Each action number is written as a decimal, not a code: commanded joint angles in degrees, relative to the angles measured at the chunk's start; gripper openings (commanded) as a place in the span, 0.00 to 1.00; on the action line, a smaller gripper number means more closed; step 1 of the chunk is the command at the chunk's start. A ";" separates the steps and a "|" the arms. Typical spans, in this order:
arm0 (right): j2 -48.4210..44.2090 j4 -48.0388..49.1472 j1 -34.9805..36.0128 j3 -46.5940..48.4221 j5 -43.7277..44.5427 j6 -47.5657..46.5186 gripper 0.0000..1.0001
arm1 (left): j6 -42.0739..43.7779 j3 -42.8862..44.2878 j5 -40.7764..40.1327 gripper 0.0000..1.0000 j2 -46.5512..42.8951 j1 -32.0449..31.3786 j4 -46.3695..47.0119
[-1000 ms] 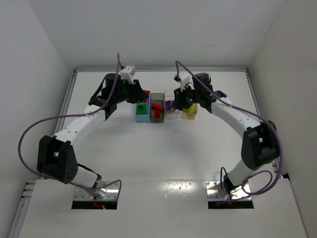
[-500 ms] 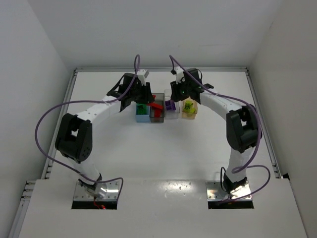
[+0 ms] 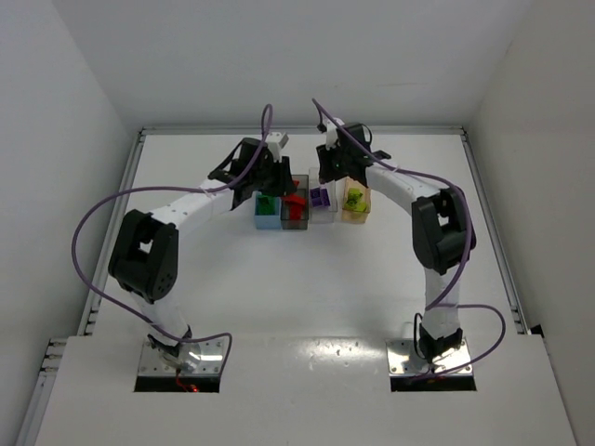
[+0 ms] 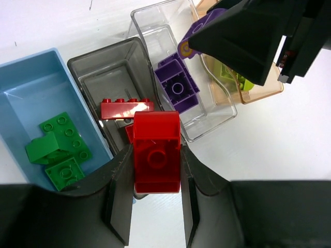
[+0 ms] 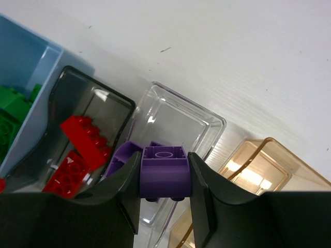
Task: Sort the legos into containers by color
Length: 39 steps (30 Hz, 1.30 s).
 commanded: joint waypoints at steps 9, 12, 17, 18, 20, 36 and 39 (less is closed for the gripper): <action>0.67 1.74 1.03 1.30 3.02 0.59 0.57 | 1.14 2.86 -0.67 0.15 2.38 -1.99 0.52; -0.56 1.74 1.03 1.29 2.40 1.12 0.59 | 1.15 3.39 -0.67 0.15 2.91 -2.61 0.52; -5.56 3.75 0.51 -1.34 3.63 3.32 0.60 | 1.15 3.39 -1.73 0.18 3.53 -3.13 0.52; -6.87 3.76 0.50 -1.34 3.63 3.32 0.61 | 1.15 3.39 -1.73 0.23 4.22 -3.13 0.52; -7.93 3.76 0.50 -1.95 3.63 3.32 0.61 | 1.15 4.10 -1.73 0.32 4.93 -3.66 0.52; -22.07 3.76 -2.57 -11.44 2.49 3.32 0.65 | 5.71 7.00 -10.59 0.68 -4.89 -4.19 -1.06; -29.02 1.40 -5.29 -14.26 2.49 2.45 0.65 | 10.18 3.84 -14.64 0.94 -12.63 -4.19 -2.73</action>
